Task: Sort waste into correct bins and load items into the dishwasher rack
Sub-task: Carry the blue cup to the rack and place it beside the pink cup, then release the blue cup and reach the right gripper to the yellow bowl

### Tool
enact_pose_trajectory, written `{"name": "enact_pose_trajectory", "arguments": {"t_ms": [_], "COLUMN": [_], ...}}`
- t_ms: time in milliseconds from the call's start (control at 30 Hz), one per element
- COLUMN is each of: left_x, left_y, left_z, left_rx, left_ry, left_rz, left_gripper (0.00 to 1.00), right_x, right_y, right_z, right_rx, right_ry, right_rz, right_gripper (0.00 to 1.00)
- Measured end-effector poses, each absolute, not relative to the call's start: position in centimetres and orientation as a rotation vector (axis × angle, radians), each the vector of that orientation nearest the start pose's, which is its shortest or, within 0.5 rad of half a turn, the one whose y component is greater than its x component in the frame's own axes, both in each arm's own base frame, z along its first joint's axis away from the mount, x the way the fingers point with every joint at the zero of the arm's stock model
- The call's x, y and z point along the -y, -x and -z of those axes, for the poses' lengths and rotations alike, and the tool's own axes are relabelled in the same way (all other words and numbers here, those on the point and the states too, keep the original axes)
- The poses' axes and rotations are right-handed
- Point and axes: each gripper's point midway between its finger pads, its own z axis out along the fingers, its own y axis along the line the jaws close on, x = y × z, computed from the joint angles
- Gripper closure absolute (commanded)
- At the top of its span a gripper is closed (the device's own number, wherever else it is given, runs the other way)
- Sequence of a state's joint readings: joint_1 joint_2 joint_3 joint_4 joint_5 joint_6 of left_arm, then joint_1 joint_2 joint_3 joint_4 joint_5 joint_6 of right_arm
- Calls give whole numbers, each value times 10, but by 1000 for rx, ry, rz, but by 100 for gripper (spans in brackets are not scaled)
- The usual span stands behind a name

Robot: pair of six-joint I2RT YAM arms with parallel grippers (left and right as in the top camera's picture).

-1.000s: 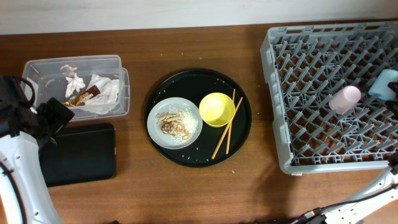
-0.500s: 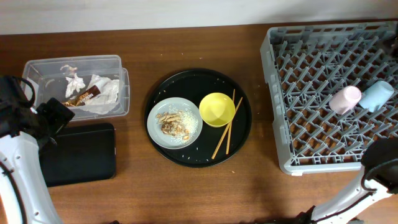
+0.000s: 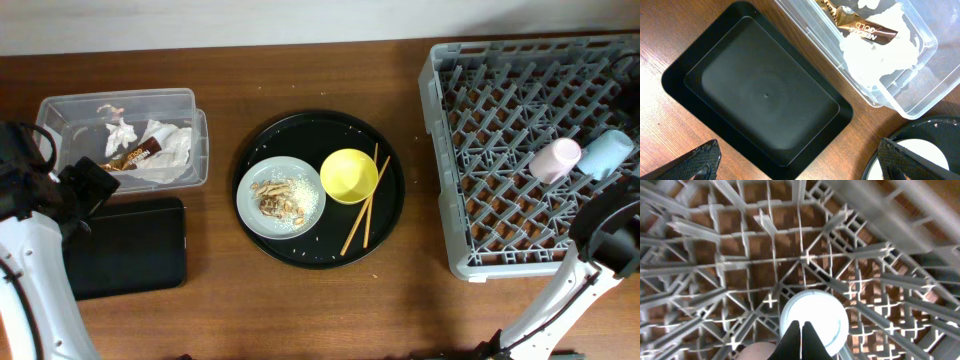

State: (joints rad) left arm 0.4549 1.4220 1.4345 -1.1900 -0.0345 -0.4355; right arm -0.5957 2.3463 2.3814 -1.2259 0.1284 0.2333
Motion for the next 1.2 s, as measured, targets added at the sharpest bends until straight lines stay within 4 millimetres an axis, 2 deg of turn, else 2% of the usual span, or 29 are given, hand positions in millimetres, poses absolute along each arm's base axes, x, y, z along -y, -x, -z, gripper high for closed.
{"name": "enact_pose_trajectory", "arguments": {"t_ms": [67, 200, 267, 367, 433, 500, 567, 600, 633, 667, 700, 733, 767, 800, 833, 867, 900, 933, 967, 1000, 1033, 1067, 1100, 1133, 1167, 1200], "left_x": [-146, -146, -146, -146, -146, -146, -146, -146, -146, -146, -146, -146, -146, -146, -146, -146, -146, -146, -146, -146, -146, -146, -146, -146, -146, -146], "left_y": [-284, -284, -284, -284, -284, -284, -284, -284, -284, -284, -284, -284, -284, -284, -284, -284, -284, -284, -284, -284, -284, -284, -284, -284, -284, -284], "left_z": [-211, -211, -211, -211, -211, -211, -211, -211, -211, -211, -211, -211, -211, -211, -211, -211, -211, -211, -211, -211, -211, -211, -211, -211, -211, -211], "left_rx": [-2476, -2476, -2476, -2476, -2475, -2476, -2476, -2476, -2475, -2476, -2476, -2475, -2476, -2476, -2475, -2476, -2476, -2475, -2476, -2476, -2475, -2476, -2476, -2476, -2477, -2476], "left_ry": [1192, 1192, 1192, 1192, 1192, 1192, 1192, 1192, 1192, 1192, 1192, 1192, 1192, 1192, 1192, 1192, 1192, 1192, 1192, 1192, 1192, 1192, 1192, 1192, 1192, 1192], "left_rz": [-53, -53, -53, -53, -53, -53, -53, -52, -53, -53, -53, -53, -53, -53, -53, -53, -53, -53, -53, -53, -53, -53, -53, -53, -53, -53], "left_gripper": [1, 1, 1, 1, 1, 1, 1, 1, 1, 1, 1, 1, 0, 0, 1, 0, 1, 1, 1, 1, 1, 1, 1, 1, 1, 1], "right_x": [316, 319, 312, 285, 279, 268, 253, 231, 218, 201, 159, 115, 76, 27, -7, -46, -72, -120, -154, -181, -208, -217, -236, -248, -258, -262], "right_y": [-425, -426, -415, -399, -395, -396, -400, -401, -400, -396, -381, -367, -359, -352, -349, -349, -349, -350, -347, -352, -353, -357, -364, -366, -366, -369], "right_z": [-114, -110, -113, -128, -138, -155, -182, -220, -246, -270, -318, -338, -350, -358, -358, -354, -351, -348, -339, -323, -295, -269, -224, -195, -154, -129], "right_rx": [-2594, -2588, -2630, -2692, -2690, -2668, -2613, -2552, -2506, -2477, -2429, -2453, -2481, -2516, -2547, -2575, -2583, -2569, -2579, -2609, -2694, -2776, -2888, -2958, -3057, -3109], "right_ry": [-1176, -1178, -1193, -1201, -1197, -1178, -1136, -1055, -985, -905, -754, -629, -487, -287, -123, 32, 137, 330, 456, 517, 563, 540, 551, 549, 521, 473], "right_rz": [269, 285, 280, 153, 130, 55, -49, -176, -235, -293, -385, -447, -494, -553, -594, -637, -669, -718, -751, -721, -691, -609, -509, -460, -381, -330], "right_gripper": [96, 96, 96, 96, 96, 96, 96, 95, 95, 86, 38, 2, 2, 2, 1, 1, 2, 2, 2, 1, 5, 23, 27, 31, 37, 40]}}
